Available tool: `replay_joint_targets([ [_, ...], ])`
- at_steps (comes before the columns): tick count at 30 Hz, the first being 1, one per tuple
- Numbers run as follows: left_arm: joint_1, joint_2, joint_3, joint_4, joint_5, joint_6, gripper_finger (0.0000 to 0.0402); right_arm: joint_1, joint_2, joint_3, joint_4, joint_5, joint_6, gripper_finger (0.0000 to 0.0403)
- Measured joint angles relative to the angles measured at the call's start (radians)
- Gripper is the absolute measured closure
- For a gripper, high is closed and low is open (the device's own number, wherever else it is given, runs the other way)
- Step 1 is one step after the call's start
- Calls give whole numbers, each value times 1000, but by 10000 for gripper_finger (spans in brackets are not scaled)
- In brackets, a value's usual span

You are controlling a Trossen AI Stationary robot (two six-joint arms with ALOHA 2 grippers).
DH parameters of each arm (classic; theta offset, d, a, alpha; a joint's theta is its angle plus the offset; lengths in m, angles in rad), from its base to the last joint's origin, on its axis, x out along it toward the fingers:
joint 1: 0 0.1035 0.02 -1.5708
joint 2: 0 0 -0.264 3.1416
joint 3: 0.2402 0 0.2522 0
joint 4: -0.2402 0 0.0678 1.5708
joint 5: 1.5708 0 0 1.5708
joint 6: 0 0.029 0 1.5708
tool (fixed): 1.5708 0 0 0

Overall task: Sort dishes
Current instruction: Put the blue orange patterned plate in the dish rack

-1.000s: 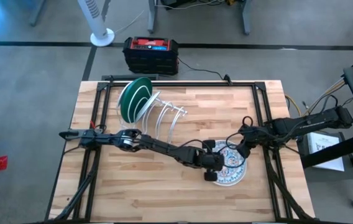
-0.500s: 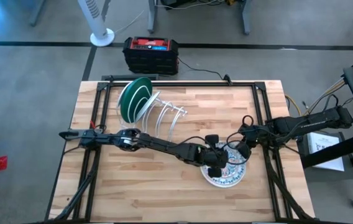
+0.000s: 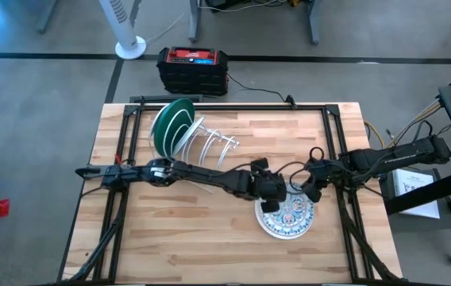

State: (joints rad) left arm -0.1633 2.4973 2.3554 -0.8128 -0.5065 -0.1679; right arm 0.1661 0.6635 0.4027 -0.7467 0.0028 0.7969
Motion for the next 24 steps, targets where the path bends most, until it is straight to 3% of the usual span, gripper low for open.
replay_joint_targets([
  [6, 34, 0, -2, -9, 196, 20, 225, 0, 0, 21, 15, 17, -57, 403],
  [19, 70, -2, -6, -34, 271, 28, 184, 0, 0, 63, 21, 34, -149, 403],
  [24, 82, -2, -7, -29, 395, 46, 184, 0, 0, 63, 25, 57, -177, 403],
])
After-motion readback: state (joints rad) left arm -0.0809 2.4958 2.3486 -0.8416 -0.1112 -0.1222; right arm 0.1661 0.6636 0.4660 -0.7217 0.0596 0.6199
